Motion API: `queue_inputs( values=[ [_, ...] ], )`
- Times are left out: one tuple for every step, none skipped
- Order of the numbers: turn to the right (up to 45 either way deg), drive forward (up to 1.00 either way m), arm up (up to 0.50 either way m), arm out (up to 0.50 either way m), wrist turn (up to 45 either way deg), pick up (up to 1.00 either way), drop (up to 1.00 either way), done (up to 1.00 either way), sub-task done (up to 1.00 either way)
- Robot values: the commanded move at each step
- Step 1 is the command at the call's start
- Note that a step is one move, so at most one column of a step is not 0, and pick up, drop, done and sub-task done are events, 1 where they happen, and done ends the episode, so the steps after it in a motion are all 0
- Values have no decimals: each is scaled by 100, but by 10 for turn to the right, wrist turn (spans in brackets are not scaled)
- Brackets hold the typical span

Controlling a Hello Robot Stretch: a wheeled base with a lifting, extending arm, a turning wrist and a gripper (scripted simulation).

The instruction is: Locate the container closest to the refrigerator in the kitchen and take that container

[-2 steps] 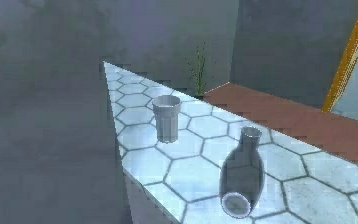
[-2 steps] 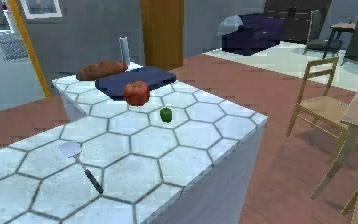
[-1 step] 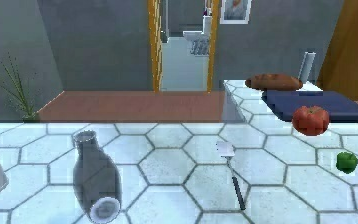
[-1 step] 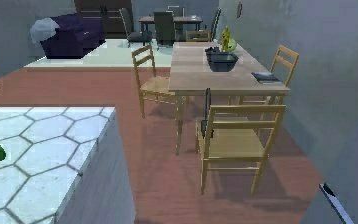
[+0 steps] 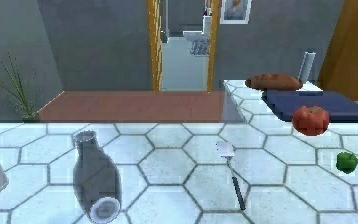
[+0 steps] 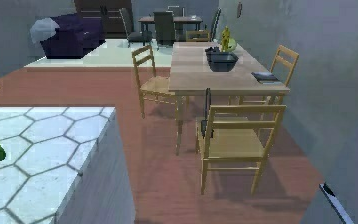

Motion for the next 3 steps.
queue_inputs(
  values=[
    [450,0,0,0,0,0,0,0,0],
    [450,0,0,0,0,0,0,0,0],
    [0,40,0,0,0,0,0,0,0]
  ],
)
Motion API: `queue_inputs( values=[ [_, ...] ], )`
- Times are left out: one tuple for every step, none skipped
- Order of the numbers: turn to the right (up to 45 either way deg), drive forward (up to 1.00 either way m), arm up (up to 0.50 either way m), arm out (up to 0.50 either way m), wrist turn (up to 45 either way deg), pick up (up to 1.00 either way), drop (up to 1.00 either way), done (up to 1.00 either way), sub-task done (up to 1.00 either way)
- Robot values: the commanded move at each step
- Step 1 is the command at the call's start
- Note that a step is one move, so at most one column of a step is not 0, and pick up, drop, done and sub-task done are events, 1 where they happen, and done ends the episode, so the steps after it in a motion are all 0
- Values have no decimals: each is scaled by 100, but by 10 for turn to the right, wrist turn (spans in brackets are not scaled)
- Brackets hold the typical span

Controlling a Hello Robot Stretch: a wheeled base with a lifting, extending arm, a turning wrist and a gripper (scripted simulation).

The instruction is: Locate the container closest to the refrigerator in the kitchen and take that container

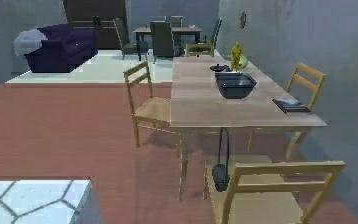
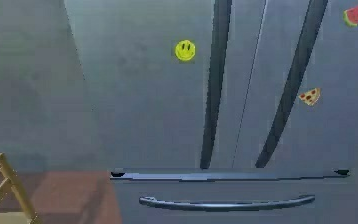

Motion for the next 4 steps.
queue_inputs(
  values=[
    [-450,0,0,0,0,0,0,0,0],
    [-270,0,0,0,0,0,0,0,0],
    [450,0,0,0,0,0,0,0,0],
    [300,0,0,0,0,0,0,0,0]
  ],
)
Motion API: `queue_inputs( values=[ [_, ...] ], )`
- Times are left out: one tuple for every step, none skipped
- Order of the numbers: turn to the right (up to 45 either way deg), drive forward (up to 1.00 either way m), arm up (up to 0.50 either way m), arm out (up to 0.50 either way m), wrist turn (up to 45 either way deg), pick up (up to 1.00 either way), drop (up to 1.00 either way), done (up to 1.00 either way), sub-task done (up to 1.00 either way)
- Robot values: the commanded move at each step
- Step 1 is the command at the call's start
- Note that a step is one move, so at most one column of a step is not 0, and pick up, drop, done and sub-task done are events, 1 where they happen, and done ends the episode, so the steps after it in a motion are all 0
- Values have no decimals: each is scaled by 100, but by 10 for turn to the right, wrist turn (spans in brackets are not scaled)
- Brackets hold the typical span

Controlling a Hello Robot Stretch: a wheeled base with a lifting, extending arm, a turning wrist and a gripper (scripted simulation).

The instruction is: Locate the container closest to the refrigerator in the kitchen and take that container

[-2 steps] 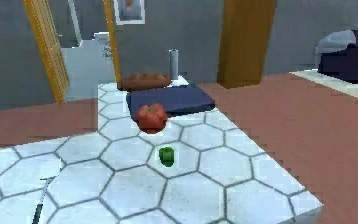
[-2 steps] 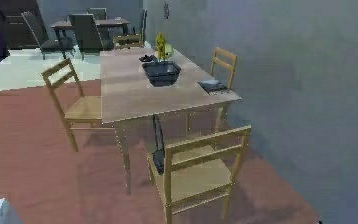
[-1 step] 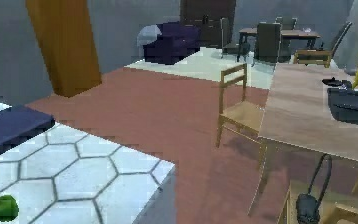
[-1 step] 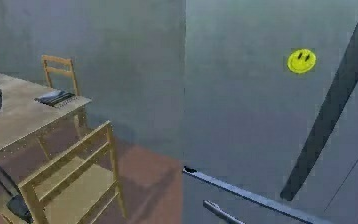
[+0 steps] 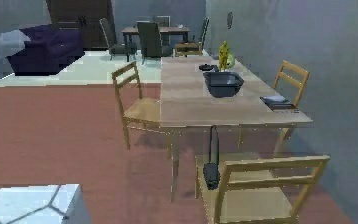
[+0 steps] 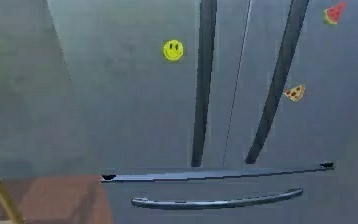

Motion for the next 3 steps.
queue_inputs(
  values=[
    [0,50,0,0,0,0,0,0,0],
    [-450,0,0,0,0,0,0,0,0],
    [-180,0,0,0,0,0,0,0,0]
  ],
)
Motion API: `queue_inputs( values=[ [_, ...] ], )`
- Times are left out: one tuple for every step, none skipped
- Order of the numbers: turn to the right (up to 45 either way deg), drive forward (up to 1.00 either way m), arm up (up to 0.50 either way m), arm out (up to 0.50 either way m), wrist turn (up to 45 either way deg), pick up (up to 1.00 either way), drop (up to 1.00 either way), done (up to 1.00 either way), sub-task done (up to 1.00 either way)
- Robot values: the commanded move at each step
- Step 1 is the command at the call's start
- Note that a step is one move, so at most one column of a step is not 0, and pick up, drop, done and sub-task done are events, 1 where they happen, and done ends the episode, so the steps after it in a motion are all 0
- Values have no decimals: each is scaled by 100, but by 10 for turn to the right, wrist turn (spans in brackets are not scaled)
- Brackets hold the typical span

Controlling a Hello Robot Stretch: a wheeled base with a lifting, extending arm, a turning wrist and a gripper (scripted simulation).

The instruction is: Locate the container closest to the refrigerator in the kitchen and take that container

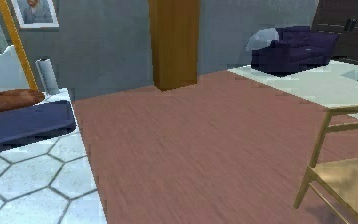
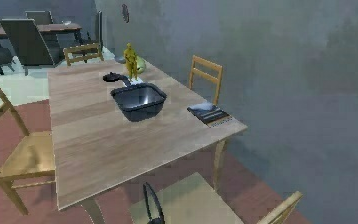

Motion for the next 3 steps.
queue_inputs(
  values=[
    [0,0,50,0,0,0,0,0,0],
    [0,0,8,0,0,0,0,0,0],
    [0,0,0,12,0,0,0,0,0]
  ],
)
